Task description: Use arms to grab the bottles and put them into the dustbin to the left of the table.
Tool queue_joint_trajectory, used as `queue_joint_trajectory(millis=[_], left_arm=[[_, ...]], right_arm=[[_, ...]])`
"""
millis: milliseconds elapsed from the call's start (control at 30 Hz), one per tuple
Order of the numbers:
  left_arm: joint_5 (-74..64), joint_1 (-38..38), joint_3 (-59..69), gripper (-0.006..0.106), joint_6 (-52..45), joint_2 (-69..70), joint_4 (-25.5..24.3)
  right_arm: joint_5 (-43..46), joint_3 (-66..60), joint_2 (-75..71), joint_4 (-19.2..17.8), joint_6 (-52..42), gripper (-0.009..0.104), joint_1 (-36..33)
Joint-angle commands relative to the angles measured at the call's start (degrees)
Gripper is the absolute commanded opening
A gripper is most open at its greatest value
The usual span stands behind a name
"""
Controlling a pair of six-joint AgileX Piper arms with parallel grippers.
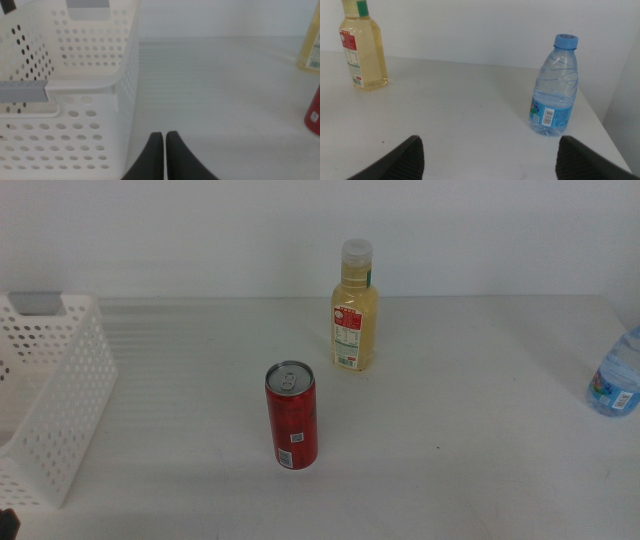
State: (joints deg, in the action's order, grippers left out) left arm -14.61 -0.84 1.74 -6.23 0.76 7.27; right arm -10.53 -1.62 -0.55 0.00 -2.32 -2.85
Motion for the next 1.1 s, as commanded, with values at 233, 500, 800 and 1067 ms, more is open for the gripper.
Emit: queue_joint_trajectory(millis=[233, 500, 800, 1067], left_arm=[[7.6, 6.7, 0.2, -0.002, 1.7, -6.5, 1.7], [18.5, 20.2, 0.2, -0.002, 1.5, -19.9, 1.2], [40.7, 34.5, 0.2, -0.002, 1.5, -40.2, 1.2], [59.8, 42.5, 0.2, -0.002, 1.9, -59.0, 3.4]], right_arm=[[4.1, 0.5, -1.6, -0.3, -0.5, 0.077, 0.5], [4.1, 0.5, -1.6, -0.3, -0.5, 0.077, 0.5], [4.1, 0.5, -1.6, -0.3, -0.5, 0.077, 0.5], [4.1, 0.5, -1.6, -0.3, -0.5, 0.077, 0.5]])
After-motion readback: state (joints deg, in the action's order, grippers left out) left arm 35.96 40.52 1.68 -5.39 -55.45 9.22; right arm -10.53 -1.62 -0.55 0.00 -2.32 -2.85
